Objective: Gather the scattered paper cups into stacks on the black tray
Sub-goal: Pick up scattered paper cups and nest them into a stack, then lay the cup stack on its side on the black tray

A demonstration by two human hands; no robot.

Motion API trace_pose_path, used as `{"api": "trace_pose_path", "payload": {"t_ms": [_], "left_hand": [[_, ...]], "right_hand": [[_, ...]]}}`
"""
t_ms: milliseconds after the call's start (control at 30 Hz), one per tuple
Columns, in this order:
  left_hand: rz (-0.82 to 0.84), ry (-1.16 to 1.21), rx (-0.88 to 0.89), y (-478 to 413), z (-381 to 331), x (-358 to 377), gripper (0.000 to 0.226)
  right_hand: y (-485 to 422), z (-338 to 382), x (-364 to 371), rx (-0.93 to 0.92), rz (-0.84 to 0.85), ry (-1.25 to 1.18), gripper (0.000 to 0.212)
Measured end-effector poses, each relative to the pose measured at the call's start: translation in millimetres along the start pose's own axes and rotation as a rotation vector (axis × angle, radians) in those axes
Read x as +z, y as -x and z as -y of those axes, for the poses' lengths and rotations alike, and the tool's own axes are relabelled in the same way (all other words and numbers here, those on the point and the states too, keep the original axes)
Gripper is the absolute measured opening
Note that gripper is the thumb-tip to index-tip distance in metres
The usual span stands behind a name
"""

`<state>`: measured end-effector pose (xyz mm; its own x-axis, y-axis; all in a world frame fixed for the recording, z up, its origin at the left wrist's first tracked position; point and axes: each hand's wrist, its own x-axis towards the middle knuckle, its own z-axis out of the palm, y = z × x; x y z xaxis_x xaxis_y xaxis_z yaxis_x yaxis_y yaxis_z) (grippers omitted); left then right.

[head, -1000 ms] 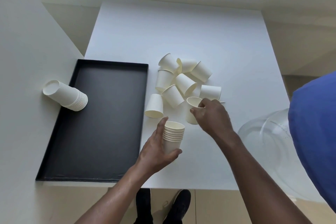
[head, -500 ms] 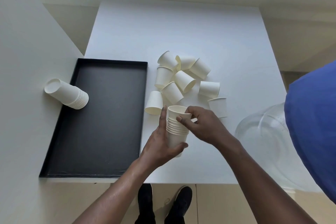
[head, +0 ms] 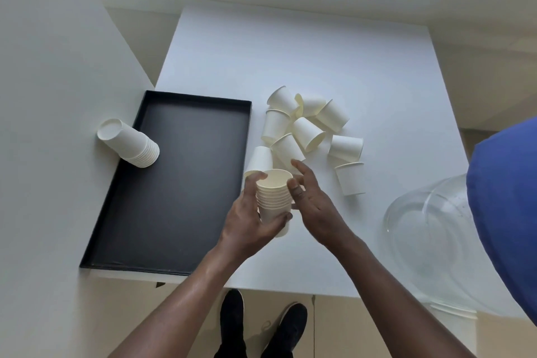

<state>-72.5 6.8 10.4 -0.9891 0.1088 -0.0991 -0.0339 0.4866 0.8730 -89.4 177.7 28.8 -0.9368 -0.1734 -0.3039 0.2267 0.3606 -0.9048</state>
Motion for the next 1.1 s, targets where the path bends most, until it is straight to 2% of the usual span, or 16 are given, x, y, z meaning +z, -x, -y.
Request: {"api": "trace_pose_path", "payload": {"t_ms": [133, 233, 367, 567, 733, 900, 1033, 1100], "left_hand": [[-0.142, -0.039, -0.029, 5, 10, -25, 0.065], [-0.256, -0.053, -0.074, 9, 19, -53, 0.054], [-0.403, -0.155, -0.121, 20, 41, -95, 0.037], [-0.568, -0.31, -0.261, 36, 84, -140, 0.033], [-0.613, -0.346, -0.329, 33, 99, -159, 0.032], [-0.646, -0.354, -0.307, 31, 101, -169, 0.038], [-0.653, -0.344, -0.26, 32, 94, -173, 0.041], [-0.626, -0.36, -0.222, 32, 88, -174, 0.041]], "right_hand": [[-3, -13, 14, 0.061, -0.098, 0.061, 0.073], [0, -30, 25, 0.073, -0.085, 0.216, 0.063], [-1, -48, 44, 0.012, -0.01, 0.507, 0.063], [-7, -58, 70, -0.004, 0.004, 0.718, 0.065], [-13, -57, 79, 0.007, -0.032, 0.801, 0.066], [-10, -48, 78, 0.064, -0.033, 0.801, 0.061], [-5, -10, 88, -0.17, -0.384, 0.623, 0.031], [-8, 20, 108, -0.226, -0.347, 0.388, 0.029]]}}
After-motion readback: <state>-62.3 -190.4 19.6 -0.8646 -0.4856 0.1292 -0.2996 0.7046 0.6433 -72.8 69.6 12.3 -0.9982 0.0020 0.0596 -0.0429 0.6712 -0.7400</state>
